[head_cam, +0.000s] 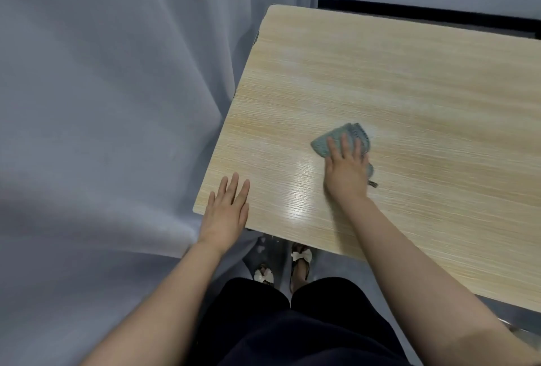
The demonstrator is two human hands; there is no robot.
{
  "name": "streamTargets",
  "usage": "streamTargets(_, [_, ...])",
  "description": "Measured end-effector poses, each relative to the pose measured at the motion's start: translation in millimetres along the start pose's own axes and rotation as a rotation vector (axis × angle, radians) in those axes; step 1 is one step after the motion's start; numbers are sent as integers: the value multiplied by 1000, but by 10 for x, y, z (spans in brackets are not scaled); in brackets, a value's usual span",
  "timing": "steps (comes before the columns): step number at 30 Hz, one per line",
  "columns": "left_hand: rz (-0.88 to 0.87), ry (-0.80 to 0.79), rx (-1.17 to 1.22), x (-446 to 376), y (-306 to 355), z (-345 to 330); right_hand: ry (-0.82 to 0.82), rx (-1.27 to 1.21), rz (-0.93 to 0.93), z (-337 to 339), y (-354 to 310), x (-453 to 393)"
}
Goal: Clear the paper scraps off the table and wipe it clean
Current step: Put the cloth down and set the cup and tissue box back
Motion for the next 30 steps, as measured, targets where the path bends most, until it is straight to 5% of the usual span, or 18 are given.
streamTargets(6, [-106,-22,-58,195,-148,-96,-160,103,352,-353,-1358,-146])
streamTargets(10, [-95,0,-113,288,-199,-76,-238,138,429,-496,-1802,-160])
streamTargets(22, [-152,10,-69,449,-351,-219,-23,-49,19,-283,-46,454])
streamTargets(27, [-184,32,-83,461,-349,-219,25,-28,-97,-367,-164,525])
streamTargets(30, [-213,40,-84,480,-382,-220,3,3,6,-449,-633,403])
Point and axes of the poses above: each hand's wrist, its own x-axis away from the middle knuckle, its own z-axis out of the back of the hand, y = z × x, the point moved 5 cm from there along -x, towards the middle knuckle, and after that the axes turned 12 degrees about -y, right-handed, at the moved point
